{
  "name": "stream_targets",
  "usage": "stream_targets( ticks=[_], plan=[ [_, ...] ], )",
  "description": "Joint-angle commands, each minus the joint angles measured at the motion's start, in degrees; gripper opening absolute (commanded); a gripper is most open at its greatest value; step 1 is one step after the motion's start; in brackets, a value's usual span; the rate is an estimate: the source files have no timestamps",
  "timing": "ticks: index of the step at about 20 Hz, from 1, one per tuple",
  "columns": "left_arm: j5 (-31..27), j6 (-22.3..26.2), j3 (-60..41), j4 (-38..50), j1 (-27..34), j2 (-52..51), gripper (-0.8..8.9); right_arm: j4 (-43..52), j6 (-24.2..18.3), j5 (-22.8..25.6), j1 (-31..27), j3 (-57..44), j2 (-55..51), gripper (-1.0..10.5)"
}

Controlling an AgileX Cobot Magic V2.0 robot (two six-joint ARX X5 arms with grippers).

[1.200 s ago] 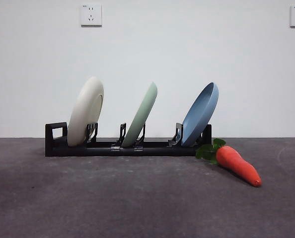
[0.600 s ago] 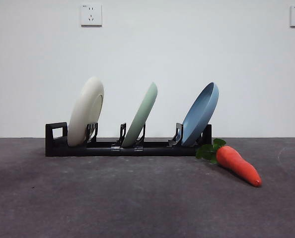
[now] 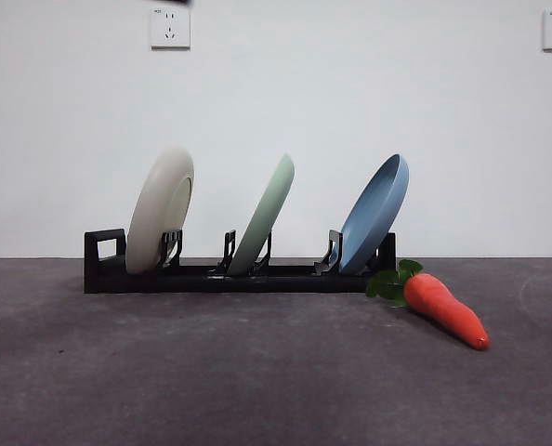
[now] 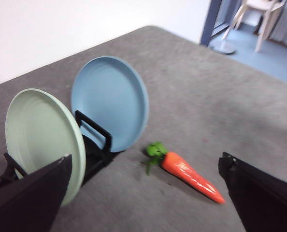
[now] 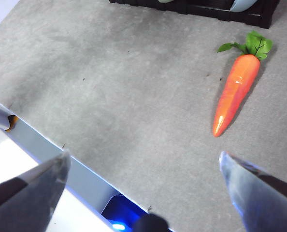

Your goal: Take the green plate from the plate rack,put the plate on the table,take the carrot from the table,put the carrot in the plate

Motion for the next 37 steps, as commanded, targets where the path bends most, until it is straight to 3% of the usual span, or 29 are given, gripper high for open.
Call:
stream_targets(
  ticks=[1,8,17,18,23,25,28,29,37],
  plan=[
    [-1.9,0.5,2.5,3.7,-1.3,8.1,6.04,0.4,0.2,-0.2,0.1,0.1,0.0,6.9],
    [-10.3,0.6,6.3,18.8,-2.4,25.7,5.96,0.4,0.2,-0.2,0.1,0.1,0.0,6.9],
    [-13.5,0.4,6.3,28.4,-2.4,35.9,5.92,0.3,0.9,-0.2,0.1,0.1,0.0,6.9],
    [-13.6,0.4,6.3,28.0,-2.4,36.3,5.72,0.3,0.9,-0.2,0.1,0.1,0.0,6.9],
    [-13.4,0.4,6.3,28.1,-2.4,36.6,1.84,0.3,0.9,-0.2,0.1,0.1,0.0,6.9],
    [-13.4,-0.6,6.3,27.6,-2.4,36.6,0.73,0.3,1.2,-0.2,0.1,0.1,0.0,6.9],
    [-13.0,-3.3,6.3,27.3,-2.4,36.6,0.38,0.3,1.2,-0.2,0.1,0.1,0.0,6.9],
    [-13.0,-3.9,6.3,27.3,-2.4,36.6,-0.14,0.3,1.2,-0.2,0.1,0.1,0.0,6.9],
    [-10.0,-7.2,6.5,27.9,-2.3,35.4,-0.09,0.3,1.2,-0.2,0.1,0.1,0.0,6.9]
  ],
)
